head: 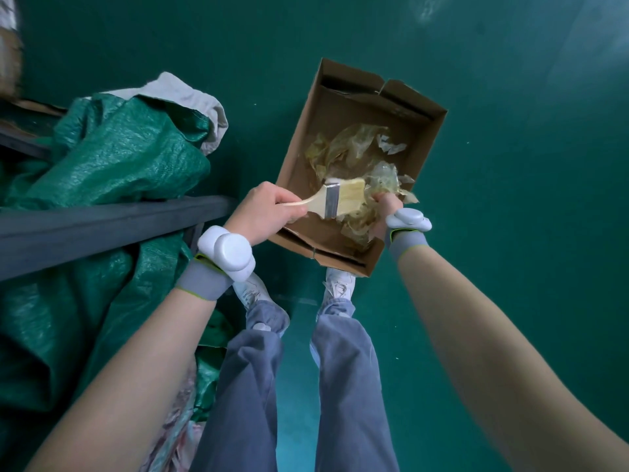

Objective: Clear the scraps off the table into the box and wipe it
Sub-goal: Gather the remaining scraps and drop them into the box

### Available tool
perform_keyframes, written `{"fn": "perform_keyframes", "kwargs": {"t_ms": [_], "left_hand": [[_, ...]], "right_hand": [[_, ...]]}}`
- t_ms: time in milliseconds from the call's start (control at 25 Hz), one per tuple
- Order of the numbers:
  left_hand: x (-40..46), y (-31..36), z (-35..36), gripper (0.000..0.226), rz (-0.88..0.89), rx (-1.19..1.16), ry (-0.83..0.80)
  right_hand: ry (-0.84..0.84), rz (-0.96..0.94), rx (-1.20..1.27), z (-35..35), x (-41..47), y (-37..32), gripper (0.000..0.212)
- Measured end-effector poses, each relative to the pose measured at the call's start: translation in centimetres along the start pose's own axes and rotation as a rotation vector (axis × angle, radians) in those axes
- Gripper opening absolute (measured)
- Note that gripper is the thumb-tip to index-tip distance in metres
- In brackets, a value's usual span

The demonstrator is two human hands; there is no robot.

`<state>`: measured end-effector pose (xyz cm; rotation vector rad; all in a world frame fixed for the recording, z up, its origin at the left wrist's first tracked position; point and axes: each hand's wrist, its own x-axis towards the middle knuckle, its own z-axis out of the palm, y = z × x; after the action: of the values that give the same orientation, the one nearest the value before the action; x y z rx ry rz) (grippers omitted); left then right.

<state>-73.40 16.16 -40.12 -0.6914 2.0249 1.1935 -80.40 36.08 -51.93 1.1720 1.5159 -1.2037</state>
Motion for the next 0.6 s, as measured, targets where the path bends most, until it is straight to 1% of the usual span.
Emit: {"fn": "perform_keyframes", "kwargs": {"t_ms": [80, 160, 280, 320, 400, 440, 520, 600], "left_hand": [[0.5, -0.2, 0.5, 0.022, -0.025, 0.041, -0.082], [1.1, -0.4, 1.5, 0.024, -0.053, 0.093, -0.098], [1.8, -0.2, 3.4, 0.021, -0.086, 0.128, -0.089], [2.0, -0.2, 3.8, 0.021, -0.105, 0.146, -0.075], [2.5, -0.5, 4.5, 0.020, -0.144, 0.164, -0.040], [2.9, -0.7, 4.8, 0.020, -0.162, 0.164, -0.019], [3.6, -1.1, 5.3, 0.023, -0.191, 0.173, 0.041], [4.4, -1.5, 5.6, 0.024, -0.215, 0.190, 0.103]], "right_hand": [[-0.016, -0.036, 0.009, 0.3, -0.2, -0.3, 0.049], [-0.032, -0.028, 0.008, 0.7, -0.1, -0.3, 0.044], [-0.087, 0.054, 0.145, 1.6, -0.3, -0.6, 0.023], [-0.118, 0.066, 0.142, 1.7, -0.2, -0.6, 0.024], [-0.157, 0.064, 0.119, 1.7, -0.3, -0.5, 0.039], [-0.178, 0.071, 0.157, 1.6, -0.1, -0.5, 0.043], [-0.204, 0.074, 0.267, 1.5, 0.2, -0.4, 0.039], [-0.202, 0.062, 0.305, 1.5, 0.2, -0.4, 0.034]]}}
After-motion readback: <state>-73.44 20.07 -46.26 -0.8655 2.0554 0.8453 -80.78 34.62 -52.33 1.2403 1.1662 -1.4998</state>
